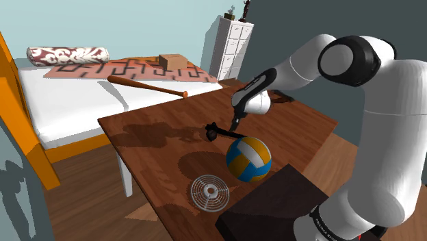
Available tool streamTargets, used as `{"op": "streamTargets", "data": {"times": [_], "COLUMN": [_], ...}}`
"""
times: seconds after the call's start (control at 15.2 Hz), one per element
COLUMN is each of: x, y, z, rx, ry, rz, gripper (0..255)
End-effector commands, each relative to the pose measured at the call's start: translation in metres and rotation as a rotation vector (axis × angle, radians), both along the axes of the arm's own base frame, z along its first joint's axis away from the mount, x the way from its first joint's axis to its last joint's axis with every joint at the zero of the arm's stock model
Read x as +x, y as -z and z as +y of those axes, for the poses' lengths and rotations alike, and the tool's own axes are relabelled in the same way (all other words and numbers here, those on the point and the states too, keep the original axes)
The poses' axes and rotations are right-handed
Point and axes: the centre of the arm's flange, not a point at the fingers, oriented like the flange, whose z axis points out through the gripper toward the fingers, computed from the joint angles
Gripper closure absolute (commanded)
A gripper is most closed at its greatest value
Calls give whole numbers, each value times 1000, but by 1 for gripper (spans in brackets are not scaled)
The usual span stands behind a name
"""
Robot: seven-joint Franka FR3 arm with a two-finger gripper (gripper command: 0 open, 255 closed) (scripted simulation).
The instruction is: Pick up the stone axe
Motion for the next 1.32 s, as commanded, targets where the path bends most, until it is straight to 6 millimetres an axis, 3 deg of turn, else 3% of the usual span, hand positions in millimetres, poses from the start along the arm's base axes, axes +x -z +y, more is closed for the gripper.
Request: {"op": "streamTargets", "data": {"times": [0.0,0.13,0.66,0.79,0.86,1.25], "x": [12,27,28,28,28,28], "y": [22,42,83,83,83,84], "z": [-9,-13,-14,-14,-13,-13], "rx": [-8,-17,-17,-17,-17,-17], "ry": [-29,-56,-57,-57,-57,-57], "rz": [-4,-7,-7,-7,-7,-7], "gripper": [0,0,0,0,255,255]}}
